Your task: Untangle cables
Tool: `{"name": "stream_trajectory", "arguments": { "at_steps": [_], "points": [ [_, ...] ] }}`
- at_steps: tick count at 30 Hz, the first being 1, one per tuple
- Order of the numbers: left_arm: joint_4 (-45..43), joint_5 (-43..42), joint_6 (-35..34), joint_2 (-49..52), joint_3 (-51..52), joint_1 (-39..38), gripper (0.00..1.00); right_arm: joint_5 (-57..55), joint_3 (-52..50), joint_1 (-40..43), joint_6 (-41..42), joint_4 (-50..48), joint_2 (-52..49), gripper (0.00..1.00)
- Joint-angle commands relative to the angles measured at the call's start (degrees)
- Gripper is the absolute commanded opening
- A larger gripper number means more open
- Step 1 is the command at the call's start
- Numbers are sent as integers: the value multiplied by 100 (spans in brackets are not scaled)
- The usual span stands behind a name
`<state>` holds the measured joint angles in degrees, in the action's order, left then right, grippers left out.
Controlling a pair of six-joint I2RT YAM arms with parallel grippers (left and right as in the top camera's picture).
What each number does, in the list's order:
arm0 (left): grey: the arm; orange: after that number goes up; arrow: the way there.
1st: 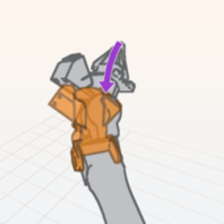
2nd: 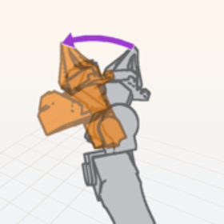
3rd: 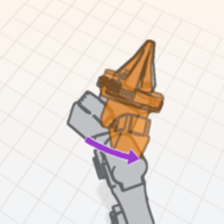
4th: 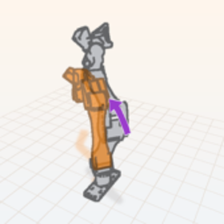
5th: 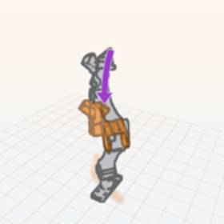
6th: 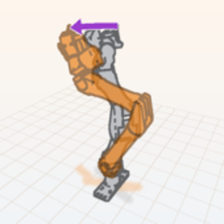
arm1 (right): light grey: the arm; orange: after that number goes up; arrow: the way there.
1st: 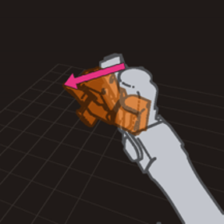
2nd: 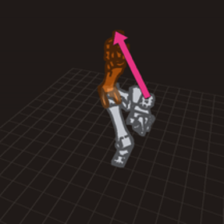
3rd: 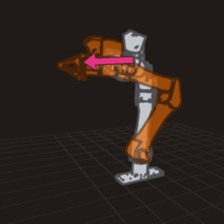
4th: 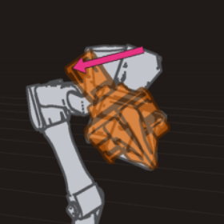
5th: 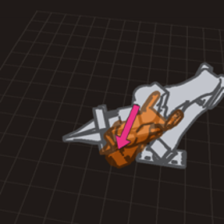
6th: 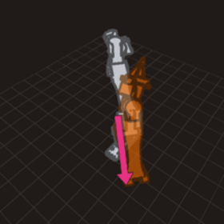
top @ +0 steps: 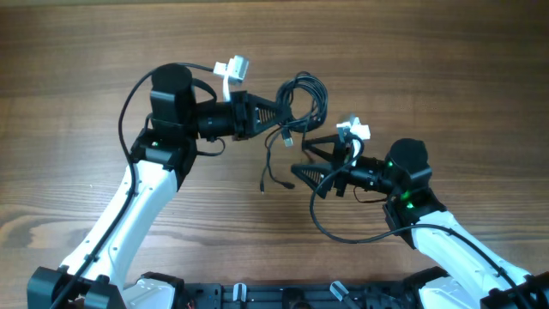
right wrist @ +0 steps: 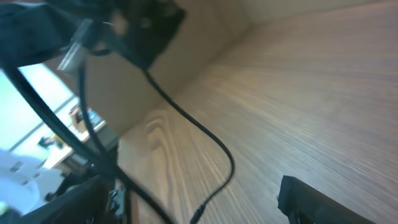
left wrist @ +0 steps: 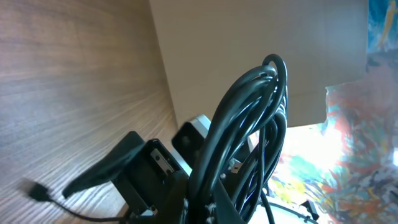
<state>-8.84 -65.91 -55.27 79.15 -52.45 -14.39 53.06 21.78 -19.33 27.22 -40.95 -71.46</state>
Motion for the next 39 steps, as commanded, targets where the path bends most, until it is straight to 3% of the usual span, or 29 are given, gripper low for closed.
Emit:
{"name": "stream_trajectory", "arguments": {
  "at_steps": [1,3,4,6,10,15,22,25,30,36,39],
  "points": [
    [-46,-4,-280,-127,9,-74,4,514,24,-22,-28,-101,-70,75],
    [-46,-4,-315,-127,9,-101,4,487,24,-17,-35,-74,-72,41],
    [-48,-4,-313,-127,9,-111,4,487,24,-13,-20,-28,-72,32],
    [-96,-4,-291,-127,9,-105,4,490,24,-13,136,94,-72,20],
    [-236,22,874,-127,9,11,4,807,24,-9,1241,153,-70,4],
    [229,1047,1679,-127,9,7,4,1978,24,109,2634,-531,-70,4],
    [977,2610,2059,-127,9,-367,4,2426,24,317,4457,-3056,-70,4],
    [999,2833,2094,-127,9,-619,4,2188,24,426,4478,-3560,-70,4],
    [1215,2844,2208,-127,9,-929,4,1300,24,789,4472,-3442,-72,4],
    [2127,2850,2205,-127,9,-1001,4,-2,24,1325,4470,-3445,-72,4],
    [2400,2848,2203,-127,9,-1139,4,-114,39,1340,4476,-3453,-70,4]
  ]
}}
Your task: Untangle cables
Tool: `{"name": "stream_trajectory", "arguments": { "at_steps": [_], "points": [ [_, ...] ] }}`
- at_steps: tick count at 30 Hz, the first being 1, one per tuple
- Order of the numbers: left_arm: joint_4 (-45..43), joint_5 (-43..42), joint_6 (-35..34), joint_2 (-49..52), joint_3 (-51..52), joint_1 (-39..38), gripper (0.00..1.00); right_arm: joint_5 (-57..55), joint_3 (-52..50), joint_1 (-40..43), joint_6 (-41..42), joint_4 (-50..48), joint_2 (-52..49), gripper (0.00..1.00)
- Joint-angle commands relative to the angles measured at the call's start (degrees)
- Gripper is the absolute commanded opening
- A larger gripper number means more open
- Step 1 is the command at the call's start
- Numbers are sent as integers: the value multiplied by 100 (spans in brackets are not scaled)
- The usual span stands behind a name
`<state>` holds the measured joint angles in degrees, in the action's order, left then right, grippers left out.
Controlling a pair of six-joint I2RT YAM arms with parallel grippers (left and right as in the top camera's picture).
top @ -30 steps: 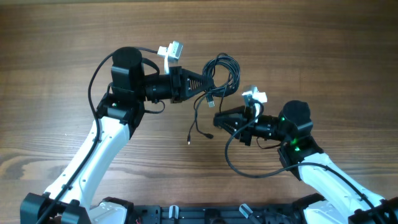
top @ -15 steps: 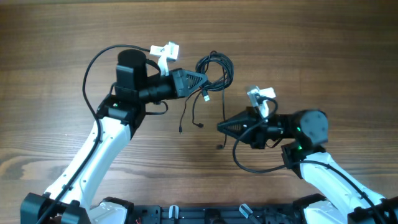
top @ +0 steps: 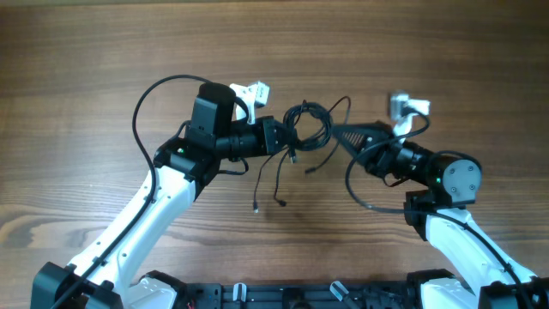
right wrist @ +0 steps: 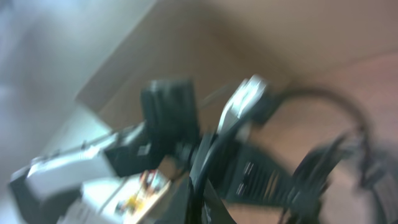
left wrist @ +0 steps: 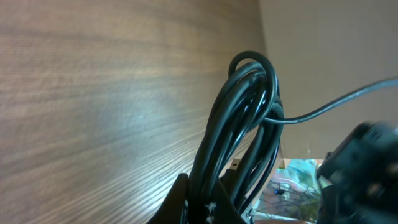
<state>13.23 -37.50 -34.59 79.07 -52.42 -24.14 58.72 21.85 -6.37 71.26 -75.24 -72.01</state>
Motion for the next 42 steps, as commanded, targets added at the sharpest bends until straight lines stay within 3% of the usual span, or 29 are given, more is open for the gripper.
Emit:
{"name": "stream_trajectory", "arguments": {
  "at_steps": [1,8,14,25,35,39,41,42],
  "points": [
    [273,11,138,-118,7,-247,4,-649,33,44,68,-22,-15,4],
    [560,313,138,-118,7,-605,4,-684,33,46,-898,55,-15,4],
    [957,310,138,-118,7,-597,4,-682,33,46,-2024,693,-17,4],
    [1102,238,57,-118,7,-597,4,-621,33,46,-2940,1399,-15,4],
    [435,42,-1257,-118,7,-597,4,-363,31,-70,-3176,2083,-17,4],
    [-85,-210,-1606,-118,7,-597,4,-710,31,-214,-3545,2955,-17,5],
    [-129,-208,-1735,-118,7,-597,4,-721,31,-225,-3521,3132,-17,13],
    [-127,-208,-1733,-118,7,-597,4,-684,31,-225,-3501,3132,-15,25]
  ]
}}
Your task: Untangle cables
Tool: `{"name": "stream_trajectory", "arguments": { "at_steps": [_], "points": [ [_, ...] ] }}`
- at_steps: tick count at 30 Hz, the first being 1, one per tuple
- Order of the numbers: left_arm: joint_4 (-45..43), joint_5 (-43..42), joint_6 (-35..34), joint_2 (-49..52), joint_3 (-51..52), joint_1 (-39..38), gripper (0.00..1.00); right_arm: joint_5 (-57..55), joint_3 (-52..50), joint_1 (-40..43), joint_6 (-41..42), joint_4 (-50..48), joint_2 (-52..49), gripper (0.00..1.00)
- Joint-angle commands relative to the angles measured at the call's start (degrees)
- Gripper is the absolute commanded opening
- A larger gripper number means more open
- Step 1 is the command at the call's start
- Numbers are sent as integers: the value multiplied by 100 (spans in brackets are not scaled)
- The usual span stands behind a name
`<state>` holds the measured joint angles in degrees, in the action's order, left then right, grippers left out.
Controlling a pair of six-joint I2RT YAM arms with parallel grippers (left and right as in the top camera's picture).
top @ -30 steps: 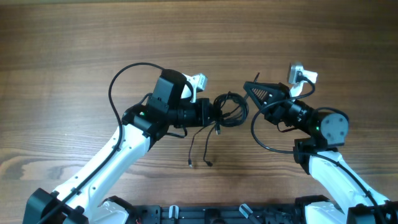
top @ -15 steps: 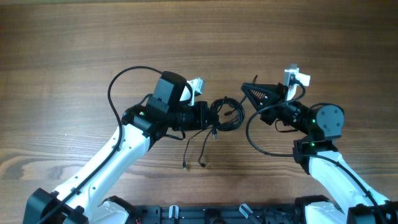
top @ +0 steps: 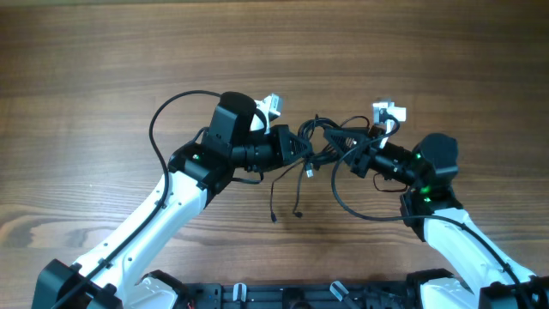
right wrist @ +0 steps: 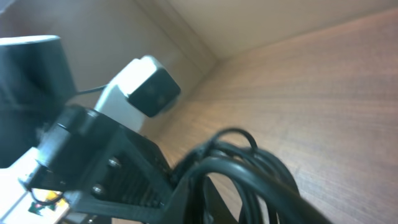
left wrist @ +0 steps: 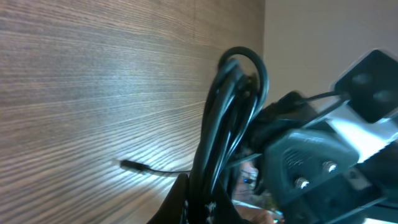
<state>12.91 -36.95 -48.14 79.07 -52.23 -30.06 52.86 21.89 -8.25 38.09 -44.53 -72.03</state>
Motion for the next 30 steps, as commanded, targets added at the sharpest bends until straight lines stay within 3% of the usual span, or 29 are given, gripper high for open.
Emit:
{"name": "stream_trajectory", "arguments": {
  "at_steps": [1,3,4,9,17,21,26,30],
  "points": [
    [-90,-262,-380,-118,-13,-4,4,-39,28,-35,-173,-9,-13,54],
    [-87,-238,-424,-118,-13,-4,4,-33,28,-35,278,-247,-13,95],
    [-59,-184,-551,-118,-13,-4,4,-31,28,-35,577,-411,-13,100],
    [70,282,-1349,-118,-13,61,4,170,26,68,1346,-1244,-13,100],
    [-345,-160,-1840,-118,-13,789,4,713,17,490,1228,-719,-13,100],
    [-595,-643,-2138,-118,-13,1228,4,914,15,570,732,-352,-13,100],
    [-951,-1005,-2505,-118,-13,1329,4,723,15,483,-1003,446,-15,99],
    [-1537,-1587,-2531,-118,-13,1300,4,564,15,481,-1178,588,-31,96]
  ]
}}
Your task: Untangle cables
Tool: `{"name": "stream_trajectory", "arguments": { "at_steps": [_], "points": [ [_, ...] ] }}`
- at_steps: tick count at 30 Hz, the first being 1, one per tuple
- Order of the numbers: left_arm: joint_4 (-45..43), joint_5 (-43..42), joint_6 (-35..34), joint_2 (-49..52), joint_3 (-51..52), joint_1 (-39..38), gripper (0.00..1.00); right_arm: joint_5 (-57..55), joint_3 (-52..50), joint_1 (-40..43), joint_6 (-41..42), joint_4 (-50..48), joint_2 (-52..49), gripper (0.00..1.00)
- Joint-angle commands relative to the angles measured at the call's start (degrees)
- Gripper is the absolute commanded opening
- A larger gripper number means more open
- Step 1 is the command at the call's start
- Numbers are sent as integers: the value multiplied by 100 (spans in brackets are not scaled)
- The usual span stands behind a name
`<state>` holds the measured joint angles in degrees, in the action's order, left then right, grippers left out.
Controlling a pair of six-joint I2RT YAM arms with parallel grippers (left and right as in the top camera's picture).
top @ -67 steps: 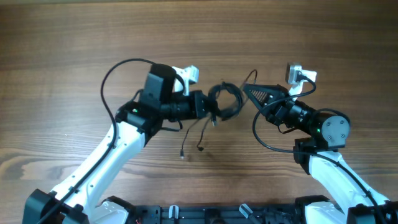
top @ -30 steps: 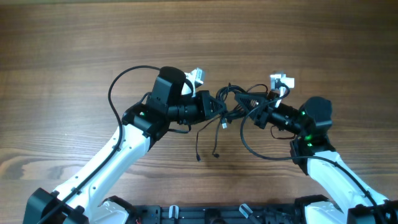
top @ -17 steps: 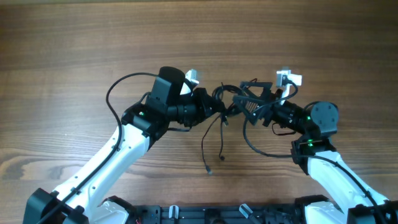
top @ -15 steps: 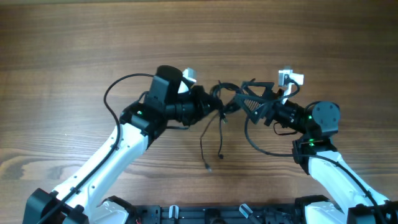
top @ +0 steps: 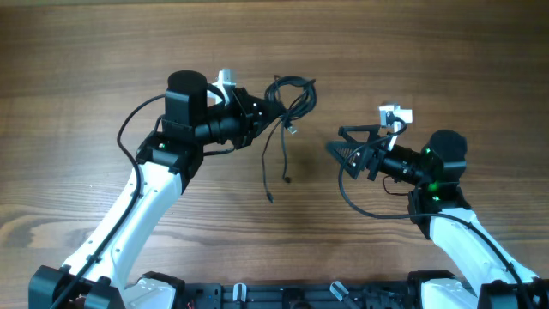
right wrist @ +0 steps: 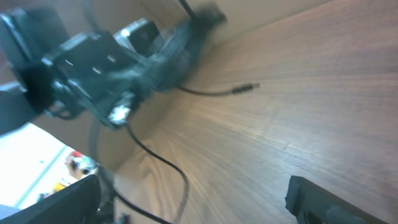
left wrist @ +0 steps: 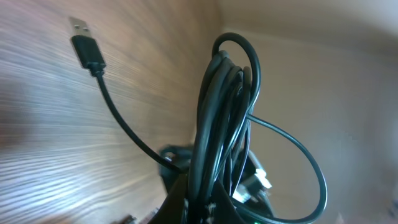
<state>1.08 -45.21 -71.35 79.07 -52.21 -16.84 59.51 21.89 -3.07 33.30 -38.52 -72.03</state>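
A bundle of black cables (top: 293,89) hangs coiled from my left gripper (top: 262,116), which is shut on it. In the left wrist view the coil (left wrist: 225,118) rises straight out of the left gripper (left wrist: 202,208), and a USB plug (left wrist: 83,41) dangles beside it. Two thin loose ends (top: 270,196) trail down over the table. My right gripper (top: 334,140) stands open to the right of the bundle, apart from it. The right wrist view shows its fingers (right wrist: 323,200) wide apart with nothing gripped, and a cable end (right wrist: 245,88) ahead of them.
The wooden table (top: 86,51) carries nothing else. A black lead (top: 360,206) loops under the right arm, and it also crosses the left side of the right wrist view as a dark lead (right wrist: 171,165).
My right gripper was shut at the bundle next to the left gripper. It is now open and further right. My left gripper has moved up and left with the bundle.
First my left gripper held the bundle while the right stood open below and right of it. Then the right gripper was shut on a strand at the bundle's right side. Both grippers then met at the bundle mid-table. Now they are apart and only the left holds it.
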Motion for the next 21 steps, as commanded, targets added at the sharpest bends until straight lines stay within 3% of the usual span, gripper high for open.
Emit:
{"name": "stream_trajectory", "arguments": {
  "at_steps": [1,9,16,21],
  "points": [
    [-437,-848,-289,-118,-15,-31,4,-98,15,-55,-780,-37,-31,95],
    [-483,-925,-927,-118,-15,-133,4,-293,17,-601,-1384,-446,-142,99],
    [-791,-925,-1805,-118,-15,-426,4,-1786,17,-1263,-1799,-793,-210,100],
    [-1486,-942,-1873,-118,-15,-682,4,-2712,17,-1423,-1816,-826,-295,94]
  ]
}}
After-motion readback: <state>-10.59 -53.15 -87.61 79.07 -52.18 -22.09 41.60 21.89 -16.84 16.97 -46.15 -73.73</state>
